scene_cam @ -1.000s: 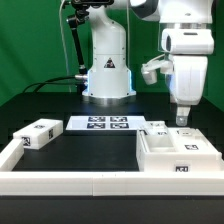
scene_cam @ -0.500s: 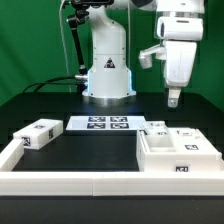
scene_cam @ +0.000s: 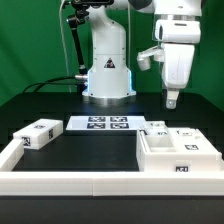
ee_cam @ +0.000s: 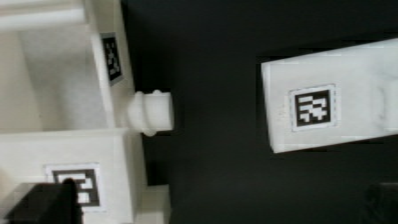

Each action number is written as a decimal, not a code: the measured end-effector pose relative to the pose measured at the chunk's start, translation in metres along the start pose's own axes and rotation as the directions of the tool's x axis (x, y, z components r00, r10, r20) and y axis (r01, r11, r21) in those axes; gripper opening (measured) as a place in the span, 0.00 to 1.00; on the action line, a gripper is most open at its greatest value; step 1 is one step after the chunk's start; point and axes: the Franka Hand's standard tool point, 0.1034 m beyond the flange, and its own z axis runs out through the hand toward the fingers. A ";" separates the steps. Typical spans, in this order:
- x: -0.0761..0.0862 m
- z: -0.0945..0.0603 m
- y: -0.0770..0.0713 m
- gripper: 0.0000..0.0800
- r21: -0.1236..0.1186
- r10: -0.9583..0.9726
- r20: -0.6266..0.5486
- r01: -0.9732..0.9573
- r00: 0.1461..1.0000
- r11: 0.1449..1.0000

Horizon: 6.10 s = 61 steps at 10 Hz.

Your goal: Assemble cabinet

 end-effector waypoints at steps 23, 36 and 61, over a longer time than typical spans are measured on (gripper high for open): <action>0.003 0.081 -0.091 0.66 0.065 -0.156 -0.105 0.163 0.982 0.984; -0.014 0.046 -0.074 0.08 0.092 -0.093 -0.025 0.095 0.995 0.991; -0.037 0.034 -0.015 0.09 0.005 0.021 -0.042 -0.020 0.999 1.000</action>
Offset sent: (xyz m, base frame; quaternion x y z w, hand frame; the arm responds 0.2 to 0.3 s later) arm -0.0314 0.0073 -0.0128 0.0068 0.0095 -0.0928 0.9956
